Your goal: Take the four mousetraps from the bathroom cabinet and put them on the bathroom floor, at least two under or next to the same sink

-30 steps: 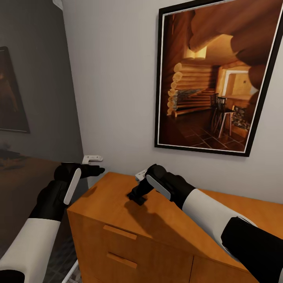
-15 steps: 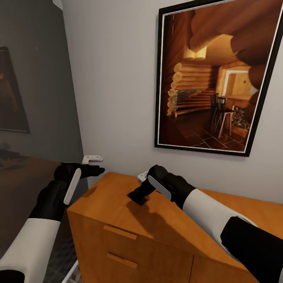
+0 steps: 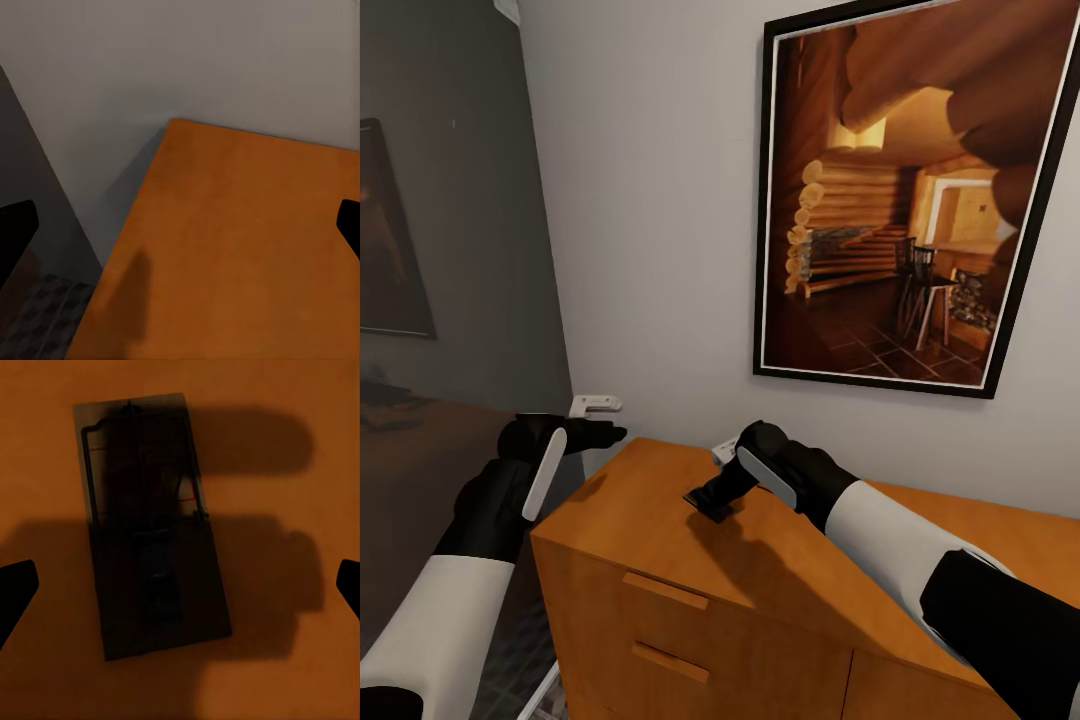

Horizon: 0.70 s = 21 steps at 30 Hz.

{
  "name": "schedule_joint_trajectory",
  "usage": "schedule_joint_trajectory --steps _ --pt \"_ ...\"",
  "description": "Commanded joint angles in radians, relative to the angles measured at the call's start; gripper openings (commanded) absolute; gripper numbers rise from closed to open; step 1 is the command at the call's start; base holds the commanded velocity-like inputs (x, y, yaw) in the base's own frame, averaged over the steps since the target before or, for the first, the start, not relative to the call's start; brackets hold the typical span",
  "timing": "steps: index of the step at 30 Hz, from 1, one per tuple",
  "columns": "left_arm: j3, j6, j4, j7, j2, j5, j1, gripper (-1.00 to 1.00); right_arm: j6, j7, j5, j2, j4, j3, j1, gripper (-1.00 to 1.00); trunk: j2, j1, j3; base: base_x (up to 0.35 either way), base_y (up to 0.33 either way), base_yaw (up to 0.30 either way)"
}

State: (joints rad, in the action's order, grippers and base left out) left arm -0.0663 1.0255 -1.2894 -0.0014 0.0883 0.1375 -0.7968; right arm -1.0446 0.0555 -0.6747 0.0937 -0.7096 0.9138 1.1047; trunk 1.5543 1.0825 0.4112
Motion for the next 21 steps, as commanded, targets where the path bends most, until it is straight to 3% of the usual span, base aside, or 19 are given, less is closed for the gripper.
schedule_joint_trajectory --steps 1,16,21 --pt "-0.001 0.004 -0.001 0.000 0.001 0.002 -0.001 1.00 -0.003 0.006 0.006 0.000 0.000 0.002 0.001 1.00 0.001 0.000 0.001 0.000 0.000 0.000" --pt "-0.001 0.004 -0.002 -0.001 0.001 0.004 -0.001 1.00 -0.003 0.006 0.006 0.001 0.001 0.000 0.001 1.00 0.001 0.000 0.001 0.002 0.000 0.000" --pt "-0.001 0.004 -0.001 -0.003 0.001 0.005 -0.001 1.00 -0.003 0.006 0.006 0.001 0.001 0.000 0.001 1.00 0.001 0.000 0.001 0.121 0.000 0.000"
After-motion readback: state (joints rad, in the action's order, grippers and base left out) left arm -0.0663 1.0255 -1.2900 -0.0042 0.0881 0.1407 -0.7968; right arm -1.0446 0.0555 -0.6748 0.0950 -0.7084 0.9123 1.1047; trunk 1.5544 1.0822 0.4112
